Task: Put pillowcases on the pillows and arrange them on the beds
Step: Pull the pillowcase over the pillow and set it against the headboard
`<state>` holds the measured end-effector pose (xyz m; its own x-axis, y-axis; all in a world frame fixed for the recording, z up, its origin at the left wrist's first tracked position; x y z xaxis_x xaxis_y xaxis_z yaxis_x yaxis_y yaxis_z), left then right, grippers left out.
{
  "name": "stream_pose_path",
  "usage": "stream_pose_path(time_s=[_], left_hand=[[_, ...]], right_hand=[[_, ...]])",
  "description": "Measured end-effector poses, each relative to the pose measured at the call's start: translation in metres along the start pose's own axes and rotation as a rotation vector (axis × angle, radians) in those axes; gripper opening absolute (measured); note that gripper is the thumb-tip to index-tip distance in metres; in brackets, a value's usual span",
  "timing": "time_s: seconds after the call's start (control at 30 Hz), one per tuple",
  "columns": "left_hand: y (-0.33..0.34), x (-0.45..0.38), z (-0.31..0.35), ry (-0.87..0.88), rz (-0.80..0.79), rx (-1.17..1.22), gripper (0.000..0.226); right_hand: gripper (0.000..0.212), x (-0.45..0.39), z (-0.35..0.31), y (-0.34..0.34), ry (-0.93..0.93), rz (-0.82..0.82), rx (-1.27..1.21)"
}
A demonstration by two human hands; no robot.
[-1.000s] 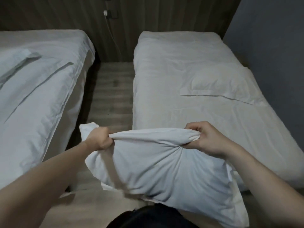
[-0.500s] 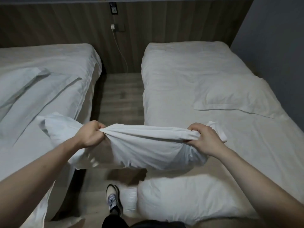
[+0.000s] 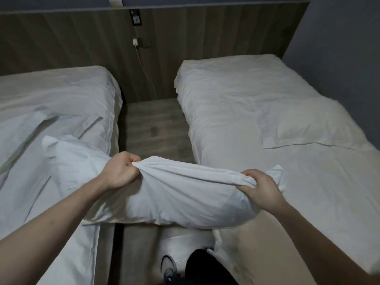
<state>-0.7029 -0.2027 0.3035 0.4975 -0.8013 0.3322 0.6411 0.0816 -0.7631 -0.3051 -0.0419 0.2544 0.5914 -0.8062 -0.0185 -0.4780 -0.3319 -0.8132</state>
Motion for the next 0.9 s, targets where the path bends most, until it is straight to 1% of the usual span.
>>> stream_pose_path(time_s=[0.13,0.27,0.37,0.47,0.57,0.67,0.73,0.77,0.9], left_hand=[[-0.016,-0.044,0.009,0.059,-0.030,-0.026,0.012],[-0.026,-0.098,0.028,0.072,-0.056,-0.023,0.013],[-0.030,-0.146,0.044,0.083,-0.074,-0.020,0.013],[-0.035,-0.197,0.062,0.086,-0.069,-0.023,0.013],[-0.042,-0.243,0.078,0.065,-0.067,-0.006,0.011],[-0.053,-0.286,0.088,0.049,-0.032,0.009,0.011],[-0.061,-0.313,0.094,0.028,-0.008,0.008,0.014],[-0.066,-0.325,0.096,0.011,0.001,0.011,0.015],[-0.086,-0.384,0.111,-0.008,0.016,0.034,0.017]], right_hand=[[0.037,-0.024,-0.004,0.009,-0.010,0.059,-0.002],[0.051,-0.058,0.006,0.011,0.054,0.142,0.051],[0.047,-0.101,0.019,0.012,0.099,0.155,0.129],[0.039,-0.155,0.036,0.009,0.068,0.201,0.137],[0.027,-0.215,0.052,0.002,0.055,0.202,0.163],[0.035,-0.273,0.056,-0.011,0.004,0.229,0.115],[0.031,-0.311,0.058,-0.023,-0.028,0.236,0.114],[0.030,-0.329,0.058,-0.028,-0.042,0.253,0.125],[0.038,-0.395,0.058,-0.044,-0.055,0.317,0.213]])
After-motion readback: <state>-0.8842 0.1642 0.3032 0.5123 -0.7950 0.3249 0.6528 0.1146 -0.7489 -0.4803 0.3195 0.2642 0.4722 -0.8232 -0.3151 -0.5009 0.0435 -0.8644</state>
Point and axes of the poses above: each hand's wrist, its own x-axis away from the middle knuckle, its own y-axis out of the palm, z = x × y, the point moved 8 cm from there along -x, towards the middle knuckle, and after that the axes turned 10 degrees about -y, right-handed, at the moved point
